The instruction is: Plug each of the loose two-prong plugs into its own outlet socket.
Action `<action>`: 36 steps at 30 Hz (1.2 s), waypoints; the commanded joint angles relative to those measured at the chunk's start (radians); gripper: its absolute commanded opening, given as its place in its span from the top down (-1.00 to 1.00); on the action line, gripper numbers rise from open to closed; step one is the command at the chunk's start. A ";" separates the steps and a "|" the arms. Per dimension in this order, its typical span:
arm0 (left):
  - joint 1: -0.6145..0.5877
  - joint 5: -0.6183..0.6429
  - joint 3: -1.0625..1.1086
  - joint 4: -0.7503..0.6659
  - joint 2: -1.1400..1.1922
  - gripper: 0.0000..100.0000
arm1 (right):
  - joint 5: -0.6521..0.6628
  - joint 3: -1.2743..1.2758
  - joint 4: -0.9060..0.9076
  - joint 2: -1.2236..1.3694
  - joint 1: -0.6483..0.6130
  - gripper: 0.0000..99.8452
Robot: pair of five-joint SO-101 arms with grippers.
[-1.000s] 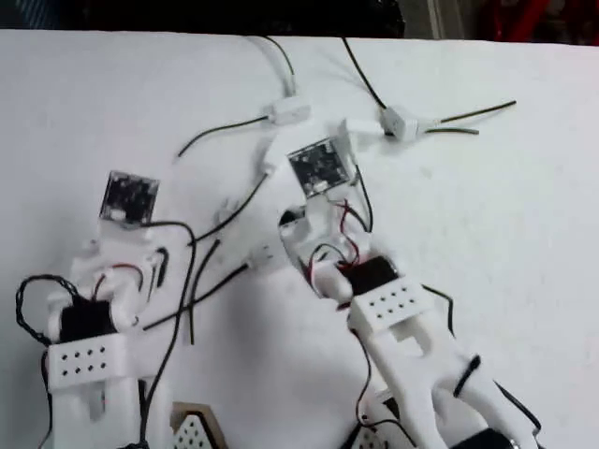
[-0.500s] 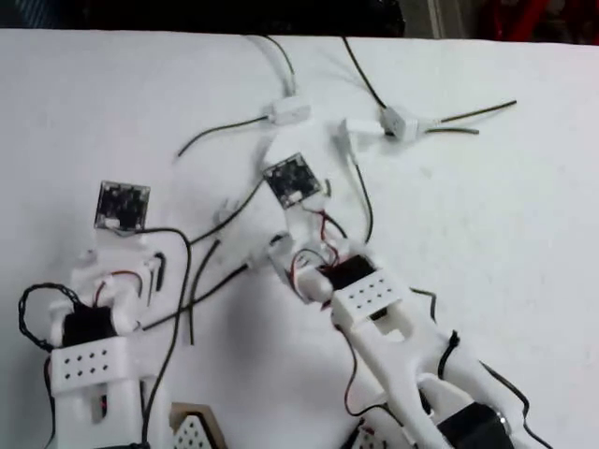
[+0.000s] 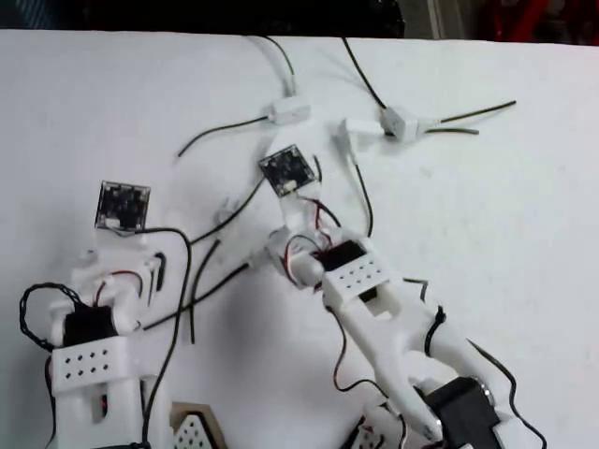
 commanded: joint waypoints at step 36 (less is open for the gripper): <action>-0.005 0.011 0.014 -0.028 -0.021 0.59 | 0.066 -0.192 0.200 0.263 -0.018 0.97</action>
